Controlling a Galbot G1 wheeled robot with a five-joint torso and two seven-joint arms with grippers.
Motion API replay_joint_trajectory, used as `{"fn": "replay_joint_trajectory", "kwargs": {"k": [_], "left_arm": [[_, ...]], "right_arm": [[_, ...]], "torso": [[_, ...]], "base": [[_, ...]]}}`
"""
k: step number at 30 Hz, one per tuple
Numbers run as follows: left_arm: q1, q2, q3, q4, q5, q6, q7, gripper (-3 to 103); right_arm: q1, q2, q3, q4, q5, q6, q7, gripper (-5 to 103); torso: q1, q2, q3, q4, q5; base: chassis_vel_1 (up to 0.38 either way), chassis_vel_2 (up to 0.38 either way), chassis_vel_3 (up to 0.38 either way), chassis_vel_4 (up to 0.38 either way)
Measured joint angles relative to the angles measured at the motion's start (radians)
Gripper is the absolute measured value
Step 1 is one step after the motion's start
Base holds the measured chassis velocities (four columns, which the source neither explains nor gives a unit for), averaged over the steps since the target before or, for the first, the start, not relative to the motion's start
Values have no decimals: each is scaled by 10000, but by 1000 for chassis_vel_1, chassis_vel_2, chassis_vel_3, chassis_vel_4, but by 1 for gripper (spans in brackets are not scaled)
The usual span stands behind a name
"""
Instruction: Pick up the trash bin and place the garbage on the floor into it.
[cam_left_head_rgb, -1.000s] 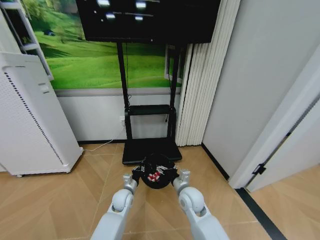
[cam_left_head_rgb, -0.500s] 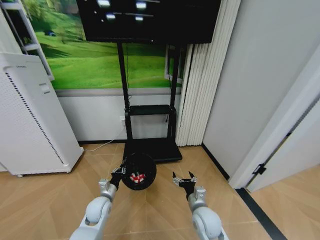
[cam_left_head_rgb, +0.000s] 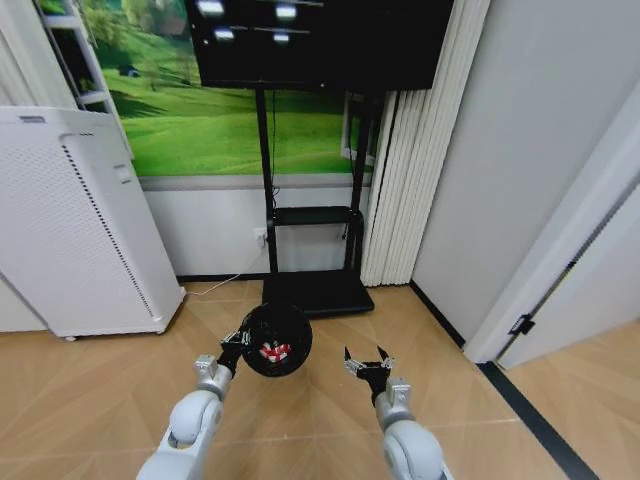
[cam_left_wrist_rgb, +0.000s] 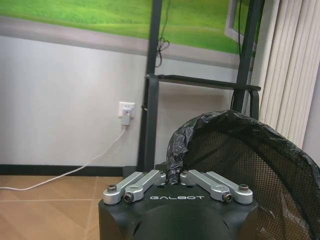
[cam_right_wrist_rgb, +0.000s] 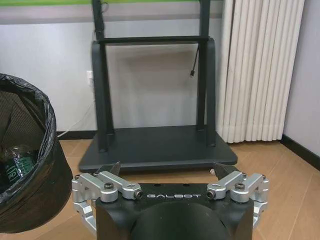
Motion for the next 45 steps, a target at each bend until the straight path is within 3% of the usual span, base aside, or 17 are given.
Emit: {"fn": "replay_joint_trajectory", "kwargs": {"k": [11, 12, 14, 19, 29, 36, 45], "left_arm": [[301, -61, -109, -172, 38, -14, 16, 7], [337, -64, -121, -200, 50, -13, 16, 7], [393, -91, -161, -253, 62, -26, -2, 7], [542, -157, -230, -347, 94, -29, -9, 7], [933, -209, -457, -622, 105, -37, 11, 7], [1076, -293, -829, -672, 1, -51, 34, 7], [1059, -270, -944, -677, -90, -54, 72, 7]], "right_arm": [[-48, 2, -58, 23, -45, 80, 40, 100], [-48, 12, -66, -72, -77, 298, 38, 100], [-41, 31, -73, -233, -91, 643, 12, 100], [-30, 34, -59, -390, -37, 755, -36, 100], [-83, 90, -161, -544, -66, 939, -101, 100], [-203, 115, -214, -565, -196, 1127, -215, 100], [-347, 104, -200, -408, -255, 1007, -244, 100]], "torso": [[2, -1, 1, 4, -18], [0, 0, 0, 1, 4], [1, -2, 0, 4, -14], [-1, 0, -2, 4, -5], [2, 0, 3, -5, 0], [2, -1, 1, 5, -5], [2, -1, 1, -1, -4]], "base": [[546, 89, -550, -76], [618, 149, -606, -154], [553, 168, -566, -149], [400, 131, -316, -145], [-44, 0, 45, -2], [-24, -2, 20, 9], [7, 1, -5, 0]]}}
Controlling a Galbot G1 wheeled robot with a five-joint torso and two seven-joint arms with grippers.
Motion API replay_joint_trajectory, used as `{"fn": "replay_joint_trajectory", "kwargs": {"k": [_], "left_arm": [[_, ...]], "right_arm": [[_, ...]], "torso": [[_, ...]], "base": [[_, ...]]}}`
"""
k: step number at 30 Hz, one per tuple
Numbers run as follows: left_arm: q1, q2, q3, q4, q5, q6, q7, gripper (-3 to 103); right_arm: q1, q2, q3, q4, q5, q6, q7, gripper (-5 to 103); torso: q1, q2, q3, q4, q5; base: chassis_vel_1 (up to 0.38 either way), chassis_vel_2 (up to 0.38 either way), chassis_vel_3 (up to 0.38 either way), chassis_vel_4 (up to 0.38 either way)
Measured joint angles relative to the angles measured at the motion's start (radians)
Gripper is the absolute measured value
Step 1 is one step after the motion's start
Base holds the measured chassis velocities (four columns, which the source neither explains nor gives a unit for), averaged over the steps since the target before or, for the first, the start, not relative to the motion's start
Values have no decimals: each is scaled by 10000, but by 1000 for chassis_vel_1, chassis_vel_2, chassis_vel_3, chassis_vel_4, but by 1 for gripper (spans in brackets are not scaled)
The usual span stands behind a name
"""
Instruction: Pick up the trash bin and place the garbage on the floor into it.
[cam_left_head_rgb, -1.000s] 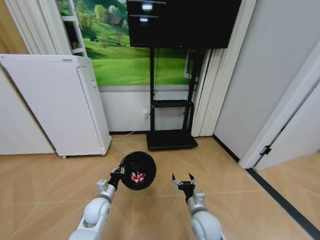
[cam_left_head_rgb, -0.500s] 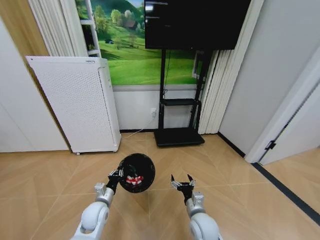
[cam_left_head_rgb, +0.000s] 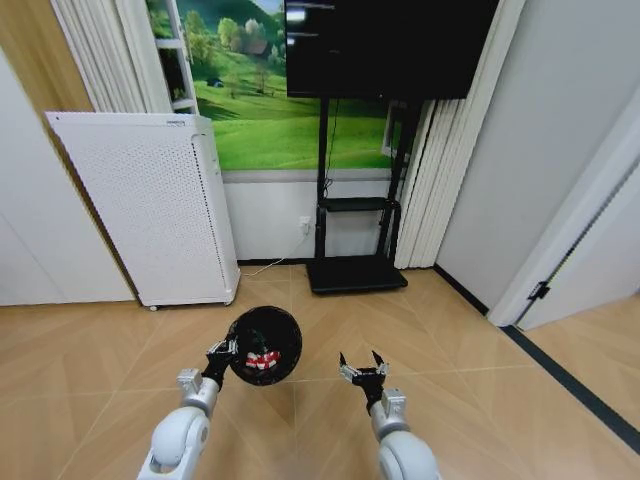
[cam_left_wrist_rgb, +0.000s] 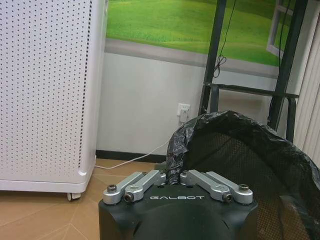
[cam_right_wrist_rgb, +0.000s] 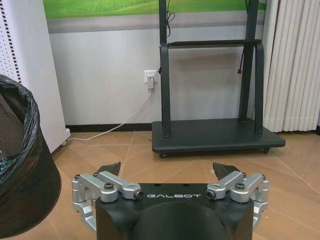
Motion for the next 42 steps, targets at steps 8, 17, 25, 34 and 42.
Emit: {"fn": "replay_joint_trajectory", "kwargs": {"k": [8, 17, 25, 34, 42], "left_arm": [[-23, -52, -2, 14, 9, -5, 7, 7], [-49, -185, 21, 110, 65, -4, -123, 7], [209, -1093, -979, 360, -1046, 527, -3138, 7], [-385, -978, -2196, 1393, -3391, 440, -5025, 7], [-1649, -786, -3088, 2876, -4946, 751, -5418, 7]], "right_arm": [[-1, -33, 23, 16, -19, -17, -1, 100], [12, -2, 21, -198, -30, 167, -10, 100], [145, 2, 267, -699, 54, 350, -3, 100], [333, -19, 321, -1072, 95, 389, 17, 100], [615, -7, 192, -1339, 81, 270, 78, 100]], "torso": [[0, 0, 1, 2, -1], [-3, 1, -2, -1, 0], [-2, 0, 0, 3, 0], [-2, 1, 0, -1, -1], [-1, 0, 0, 0, 0]], "base": [[24, -17, -20, 25], [78, -75, -85, 79], [4, -6, -8, 4], [0, 0, 0, 0], [0, 0, 0, 0]]}}
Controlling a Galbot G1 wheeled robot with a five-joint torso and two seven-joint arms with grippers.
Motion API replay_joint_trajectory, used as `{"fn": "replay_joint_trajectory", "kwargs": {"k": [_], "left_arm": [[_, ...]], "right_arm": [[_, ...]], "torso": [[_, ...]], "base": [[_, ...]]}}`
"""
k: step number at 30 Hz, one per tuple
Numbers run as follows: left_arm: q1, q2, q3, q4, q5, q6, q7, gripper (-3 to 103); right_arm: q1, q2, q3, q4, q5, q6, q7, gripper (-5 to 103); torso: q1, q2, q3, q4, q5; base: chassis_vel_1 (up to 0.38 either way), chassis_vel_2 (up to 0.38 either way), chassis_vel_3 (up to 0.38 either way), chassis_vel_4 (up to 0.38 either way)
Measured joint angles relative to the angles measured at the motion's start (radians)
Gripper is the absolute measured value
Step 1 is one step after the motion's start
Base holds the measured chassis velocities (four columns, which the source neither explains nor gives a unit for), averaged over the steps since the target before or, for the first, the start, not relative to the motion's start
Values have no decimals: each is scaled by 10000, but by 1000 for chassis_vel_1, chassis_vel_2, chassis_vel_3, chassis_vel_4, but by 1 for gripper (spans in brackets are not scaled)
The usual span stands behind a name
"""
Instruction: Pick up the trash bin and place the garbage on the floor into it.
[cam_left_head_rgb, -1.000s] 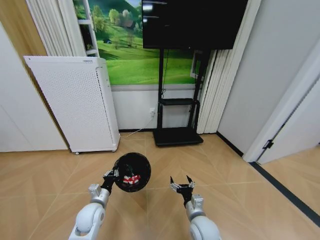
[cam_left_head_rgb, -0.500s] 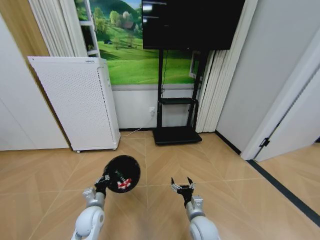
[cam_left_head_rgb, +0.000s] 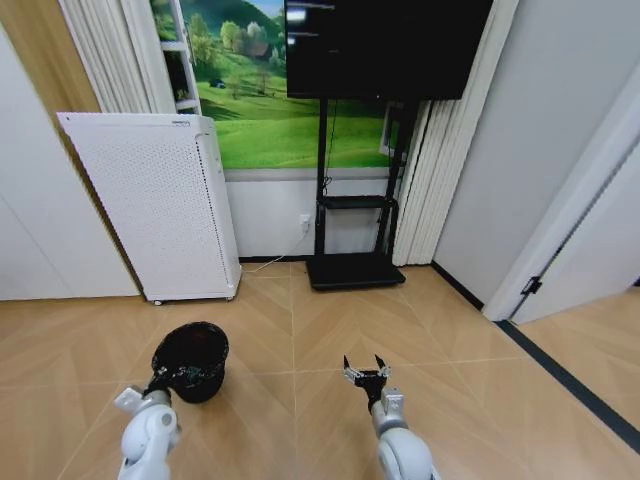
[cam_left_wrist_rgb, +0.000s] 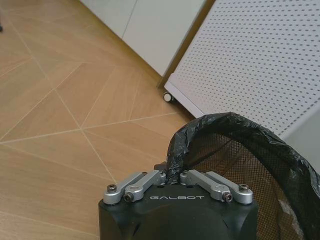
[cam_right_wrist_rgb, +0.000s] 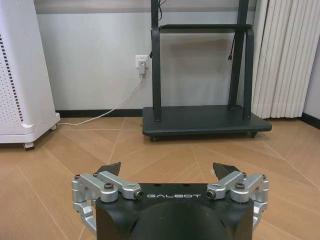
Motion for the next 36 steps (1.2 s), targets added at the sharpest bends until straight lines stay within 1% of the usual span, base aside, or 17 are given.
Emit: {"fn": "replay_joint_trajectory", "kwargs": {"k": [5, 6, 7, 8, 9, 10, 11, 13, 14, 17, 22, 29, 36], "left_arm": [[-295, 60, -33, 323, -495, 73, -318, 7], [-295, 60, -33, 323, -495, 73, -318, 7], [-435, 66, -36, 459, -691, 105, -550, 7], [-435, 66, -36, 459, -691, 105, -550, 7], [-687, 63, -36, 716, -904, 112, -969, 7], [-956, 65, -30, 1064, -930, 27, -1230, 7], [-956, 65, -30, 1064, -930, 27, -1230, 7], [-1439, 203, 20, 1703, -837, -171, -1200, 7], [-1439, 203, 20, 1703, -837, -171, -1200, 7], [-1740, 304, 47, 2068, -733, -225, -952, 7], [-1897, 306, 81, 2276, -725, -226, -938, 7], [-2095, 305, 105, 2717, -933, -216, -1019, 7], [-2193, 378, 109, 3096, -939, -278, -840, 7]], "right_arm": [[43, 0, -33, -55, -5, -19, 14, 100], [43, 0, -33, -55, -5, -19, 14, 100], [63, 0, -48, -80, -7, -29, 32, 100], [63, 0, -48, -80, -7, -29, 32, 100], [95, 3, -59, -128, -11, -39, 53, 100], [124, 5, -63, -183, -13, -40, 60, 100], [124, 5, -63, -183, -13, -40, 60, 100], [198, -17, -56, -289, -8, -23, 70, 100], [198, -17, -56, -289, -8, -23, 70, 100], [227, -14, -33, -348, 14, 21, 81, 100], [227, -1, -21, -373, 23, 41, 89, 100], [240, 14, -16, -408, 26, 115, 107, 100], [245, 43, -52, -415, 2, 128, 136, 100]], "torso": [[0, -1, 0, 3, -2], [0, -1, 0, 3, -2], [0, 0, 0, 2, -1], [0, 0, 0, 2, -1], [1, 0, 0, 0, -1], [1, 0, 0, 1, -1], [1, 0, 0, 1, -1], [1, -1, 0, 1, -1], [1, -1, 0, 1, -1], [1, -1, 0, 1, 0], [1, -1, 0, 2, 0], [1, 0, 0, 2, 0], [1, 0, 0, 2, -1]], "base": [[0, 0, 0, 0], [0, 0, 0, 0], [0, 0, 0, 0], [0, 0, 0, 0], [0, 0, 0, 0], [0, 0, 0, 0], [0, 0, 0, 0], [0, 0, 0, 0], [0, 0, 0, 0], [0, 0, 0, 0], [0, 0, 0, 0], [0, 0, 0, 0], [0, 0, 0, 0]]}}
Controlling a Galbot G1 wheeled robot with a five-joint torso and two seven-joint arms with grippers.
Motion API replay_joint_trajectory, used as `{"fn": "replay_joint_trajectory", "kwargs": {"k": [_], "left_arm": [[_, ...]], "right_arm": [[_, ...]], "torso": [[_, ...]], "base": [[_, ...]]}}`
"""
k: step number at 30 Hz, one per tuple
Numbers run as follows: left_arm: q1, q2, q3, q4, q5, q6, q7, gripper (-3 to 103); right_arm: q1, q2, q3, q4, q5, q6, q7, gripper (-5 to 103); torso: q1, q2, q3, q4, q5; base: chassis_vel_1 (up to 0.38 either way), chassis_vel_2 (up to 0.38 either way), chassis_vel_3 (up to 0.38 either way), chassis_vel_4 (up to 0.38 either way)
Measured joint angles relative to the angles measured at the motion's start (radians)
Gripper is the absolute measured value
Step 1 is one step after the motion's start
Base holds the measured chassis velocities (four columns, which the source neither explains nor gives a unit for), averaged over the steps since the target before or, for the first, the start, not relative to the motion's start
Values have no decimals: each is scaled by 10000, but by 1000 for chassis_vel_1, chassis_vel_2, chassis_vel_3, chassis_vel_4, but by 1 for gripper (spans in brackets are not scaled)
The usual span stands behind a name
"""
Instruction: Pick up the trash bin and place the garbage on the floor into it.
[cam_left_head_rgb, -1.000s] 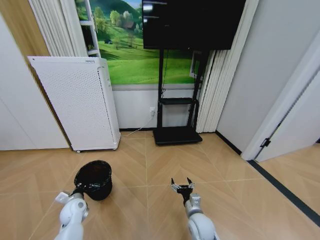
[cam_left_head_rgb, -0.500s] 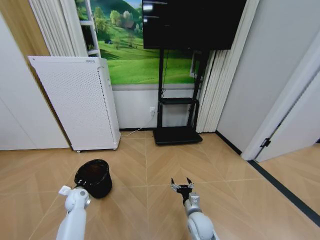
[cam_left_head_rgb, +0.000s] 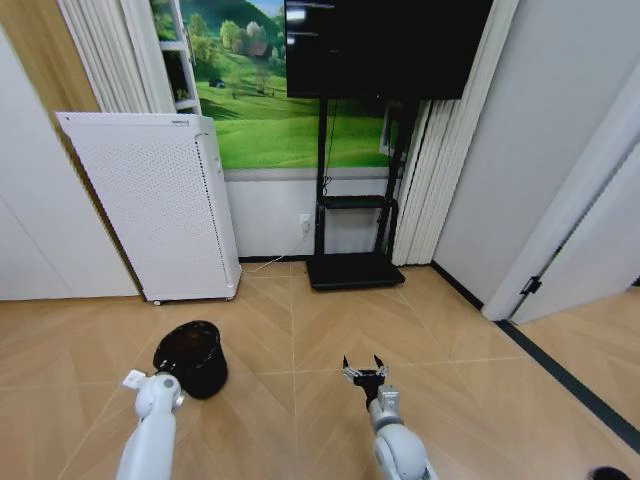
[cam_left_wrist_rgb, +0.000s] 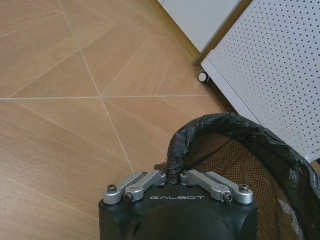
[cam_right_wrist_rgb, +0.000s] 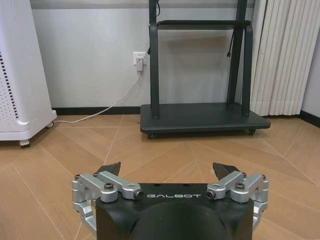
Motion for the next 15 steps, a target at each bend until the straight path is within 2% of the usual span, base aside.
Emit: {"fn": "replay_joint_trajectory", "kwargs": {"k": [6, 8, 9, 10, 11, 12, 14, 15], "left_arm": [[-135, 109, 1, 354, 11, -38, 92, 3], [-177, 136, 23, 424, 3, -38, 85, 12], [-177, 136, 23, 424, 3, -38, 85, 12], [-189, 154, 31, 451, -5, -34, 85, 18], [-202, 170, 45, 483, -5, -31, 87, 28], [-202, 170, 45, 483, -5, -31, 87, 28], [-226, 192, 73, 535, -10, -20, 103, 39], [-226, 192, 73, 535, -10, -20, 103, 39]], "right_arm": [[31, 87, -70, -7, -56, -21, 22, 100], [44, 149, -80, -11, -85, -29, 23, 100], [44, 149, -80, -11, -85, -29, 23, 100], [43, 175, -85, -20, -101, -33, 26, 100], [43, 204, -88, -30, -129, -36, 27, 100], [43, 204, -88, -30, -129, -36, 27, 100], [30, 238, -91, -38, -151, -41, 28, 100], [30, 238, -91, -38, -151, -41, 28, 100]], "torso": [[0, 0, -1, -1, 3], [0, 0, -1, -2, 2], [0, 0, -1, -2, 2], [0, 0, -1, -2, 2], [0, 0, -1, -1, 2], [0, 0, -1, -1, 2], [0, 0, -1, 0, 2], [0, 0, -1, 0, 2]], "base": [[0, 0, 0, 0], [0, 0, 0, 0], [0, 0, 0, 0], [0, 0, 0, 0], [0, 0, 0, 0], [0, 0, 0, 0], [0, 0, 0, 0], [0, 0, 0, 0]]}}
